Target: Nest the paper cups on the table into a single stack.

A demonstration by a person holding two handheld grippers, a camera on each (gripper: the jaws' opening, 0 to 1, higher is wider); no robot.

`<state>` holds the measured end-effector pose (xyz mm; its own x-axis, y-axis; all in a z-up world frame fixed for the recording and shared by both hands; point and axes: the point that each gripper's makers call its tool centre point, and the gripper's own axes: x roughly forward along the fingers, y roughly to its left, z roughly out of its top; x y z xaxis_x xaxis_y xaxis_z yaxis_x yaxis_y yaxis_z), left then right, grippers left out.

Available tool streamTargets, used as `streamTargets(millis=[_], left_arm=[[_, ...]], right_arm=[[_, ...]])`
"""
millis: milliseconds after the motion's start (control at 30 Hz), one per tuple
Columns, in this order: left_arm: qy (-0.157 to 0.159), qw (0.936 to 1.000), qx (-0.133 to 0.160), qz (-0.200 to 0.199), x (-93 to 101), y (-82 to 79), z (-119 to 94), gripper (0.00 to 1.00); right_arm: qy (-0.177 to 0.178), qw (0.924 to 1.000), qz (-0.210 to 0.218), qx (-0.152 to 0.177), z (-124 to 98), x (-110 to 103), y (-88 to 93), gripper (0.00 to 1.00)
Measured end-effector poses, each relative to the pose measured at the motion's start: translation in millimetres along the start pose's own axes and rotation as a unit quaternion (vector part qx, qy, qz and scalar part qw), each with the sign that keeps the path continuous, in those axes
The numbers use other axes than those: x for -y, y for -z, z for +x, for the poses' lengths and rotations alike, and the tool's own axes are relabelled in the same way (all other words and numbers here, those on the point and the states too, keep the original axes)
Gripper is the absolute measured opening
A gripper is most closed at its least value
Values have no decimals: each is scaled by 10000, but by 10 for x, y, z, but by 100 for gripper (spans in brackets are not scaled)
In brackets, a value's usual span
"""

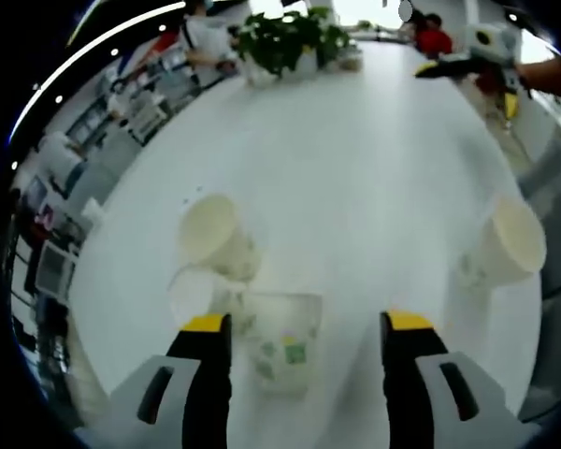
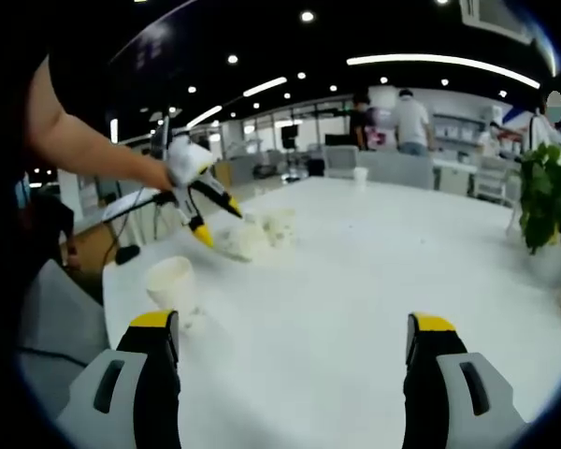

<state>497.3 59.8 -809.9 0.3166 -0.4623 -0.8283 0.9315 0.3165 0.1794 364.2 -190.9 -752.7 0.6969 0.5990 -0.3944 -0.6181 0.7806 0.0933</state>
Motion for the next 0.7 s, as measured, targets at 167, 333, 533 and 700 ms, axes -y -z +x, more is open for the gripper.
streamTargets(millis=[167,333,533,700], left_arm=[[13,10000,-77,5,-23,10,97,60],[-125,9996,-243,116,-54,76,185,58],[-111,9994,-314,77,-47,45,281,52],[120,9993,-321,162,62,17,340,50]], right_arm=[[-10,10000,1,-51,-21,8,45,100],[2,10000,18,-72,-30,26,54,100],[-8,10000,28,-92,-12,40,66,100],[-35,9999,61,-115,32,12,90,100]])
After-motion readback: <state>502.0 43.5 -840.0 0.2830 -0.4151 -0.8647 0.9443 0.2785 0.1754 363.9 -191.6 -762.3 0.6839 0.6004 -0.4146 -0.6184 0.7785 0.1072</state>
